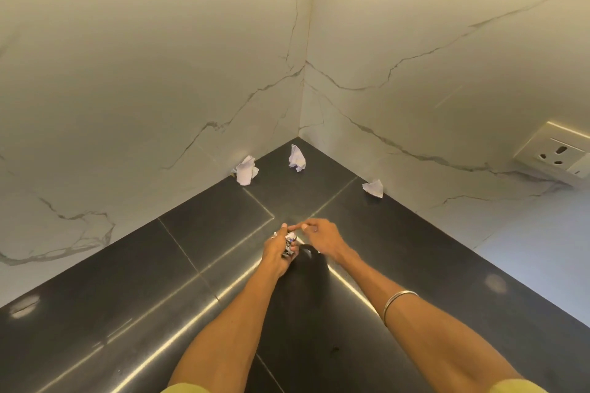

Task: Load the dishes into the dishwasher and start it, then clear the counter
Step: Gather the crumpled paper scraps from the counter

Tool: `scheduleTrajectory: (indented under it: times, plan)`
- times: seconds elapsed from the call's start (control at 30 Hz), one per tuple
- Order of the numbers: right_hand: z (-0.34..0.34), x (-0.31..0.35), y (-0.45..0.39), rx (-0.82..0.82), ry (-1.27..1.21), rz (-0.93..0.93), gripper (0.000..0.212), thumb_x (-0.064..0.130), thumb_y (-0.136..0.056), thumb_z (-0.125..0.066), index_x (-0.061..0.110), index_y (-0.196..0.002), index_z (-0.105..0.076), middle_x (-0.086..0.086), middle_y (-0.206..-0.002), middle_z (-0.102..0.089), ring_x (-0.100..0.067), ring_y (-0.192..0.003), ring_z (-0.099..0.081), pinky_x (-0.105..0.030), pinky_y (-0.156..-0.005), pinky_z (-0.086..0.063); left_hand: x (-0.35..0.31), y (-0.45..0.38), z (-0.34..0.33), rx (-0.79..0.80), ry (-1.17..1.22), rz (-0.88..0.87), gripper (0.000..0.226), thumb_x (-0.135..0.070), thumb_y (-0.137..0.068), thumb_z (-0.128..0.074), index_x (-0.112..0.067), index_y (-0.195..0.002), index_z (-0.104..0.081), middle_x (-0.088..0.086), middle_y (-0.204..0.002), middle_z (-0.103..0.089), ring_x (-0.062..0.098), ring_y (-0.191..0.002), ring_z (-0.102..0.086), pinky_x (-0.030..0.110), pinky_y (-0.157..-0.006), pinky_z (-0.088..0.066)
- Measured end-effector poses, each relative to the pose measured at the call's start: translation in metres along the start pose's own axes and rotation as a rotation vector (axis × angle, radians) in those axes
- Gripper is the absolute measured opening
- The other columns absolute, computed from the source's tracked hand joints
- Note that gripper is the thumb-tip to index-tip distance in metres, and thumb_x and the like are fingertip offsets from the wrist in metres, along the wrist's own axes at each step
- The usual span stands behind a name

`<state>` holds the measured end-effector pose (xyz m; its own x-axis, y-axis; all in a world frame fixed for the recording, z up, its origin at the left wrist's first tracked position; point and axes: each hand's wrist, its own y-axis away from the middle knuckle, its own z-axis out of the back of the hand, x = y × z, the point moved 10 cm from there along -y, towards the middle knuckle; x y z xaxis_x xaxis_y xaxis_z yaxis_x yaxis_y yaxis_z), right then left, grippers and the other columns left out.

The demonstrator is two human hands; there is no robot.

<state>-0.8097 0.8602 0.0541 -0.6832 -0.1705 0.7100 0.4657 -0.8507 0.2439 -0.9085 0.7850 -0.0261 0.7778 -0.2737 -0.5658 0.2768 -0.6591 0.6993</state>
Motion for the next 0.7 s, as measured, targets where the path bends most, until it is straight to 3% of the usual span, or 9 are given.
scheduleTrajectory:
  times: [0.13, 0.3, 0.5, 0.6, 0.7]
  plan:
    - [0.046, -0.042, -0.019, -0.129, 0.063, -0.114, 0.033, 0.009, -0.091, -0.052, 0.02, -0.119, -0.068, -0.007, -0.124, -0.064, -0.024, -0.114, -0.062, -0.026, -0.097, -0.045, 0.003, -0.014, -0.036, 0.066, 0.029, -0.015, 0.029, -0.028, -0.102, -0.051, -0.004, -0.092, -0.065, 0.008, -0.067, -0.048, 0.008, -0.037, -0.038, 0.017, -0.036, -0.036]
    - [0.097, -0.075, -0.045, -0.259, 0.14, -0.179, 0.059, 0.011, -0.09, -0.055, 0.016, -0.146, -0.037, -0.018, -0.147, -0.031, -0.042, -0.128, -0.043, -0.045, -0.107, -0.039, 0.006, -0.03, -0.058, 0.111, 0.131, 0.001, 0.027, -0.027, -0.1, -0.054, -0.003, -0.096, -0.065, 0.006, -0.069, -0.048, 0.01, -0.043, -0.043, 0.018, -0.039, -0.039]
    - [0.13, -0.107, -0.073, -0.276, 0.155, -0.235, 0.083, 0.012, -0.088, -0.06, 0.027, -0.157, -0.015, -0.002, -0.164, 0.005, -0.044, -0.143, -0.019, -0.053, -0.112, -0.032, -0.002, -0.047, -0.057, 0.126, 0.194, -0.012, 0.015, -0.021, -0.097, -0.059, -0.006, -0.097, -0.063, 0.005, -0.069, -0.051, 0.01, -0.044, -0.045, 0.018, -0.038, -0.037]
    - [0.124, -0.122, -0.087, -0.169, 0.267, -0.284, 0.09, 0.012, -0.086, -0.059, 0.023, -0.158, -0.006, 0.002, -0.165, 0.006, -0.046, -0.14, -0.021, -0.052, -0.11, -0.035, -0.006, -0.053, -0.059, 0.142, 0.158, -0.023, 0.014, -0.019, -0.096, -0.062, -0.005, -0.098, -0.064, 0.006, -0.071, -0.051, 0.011, -0.047, -0.046, 0.019, -0.039, -0.038]
    - [0.125, -0.132, -0.094, -0.181, 0.347, -0.351, 0.086, 0.016, -0.087, -0.06, 0.007, -0.155, -0.008, -0.018, -0.159, -0.014, -0.046, -0.14, -0.022, -0.05, -0.108, -0.035, -0.009, -0.056, -0.057, 0.148, 0.179, -0.028, 0.014, -0.02, -0.095, -0.063, -0.006, -0.099, -0.064, 0.007, -0.074, -0.051, 0.011, -0.047, -0.047, 0.019, -0.039, -0.039]
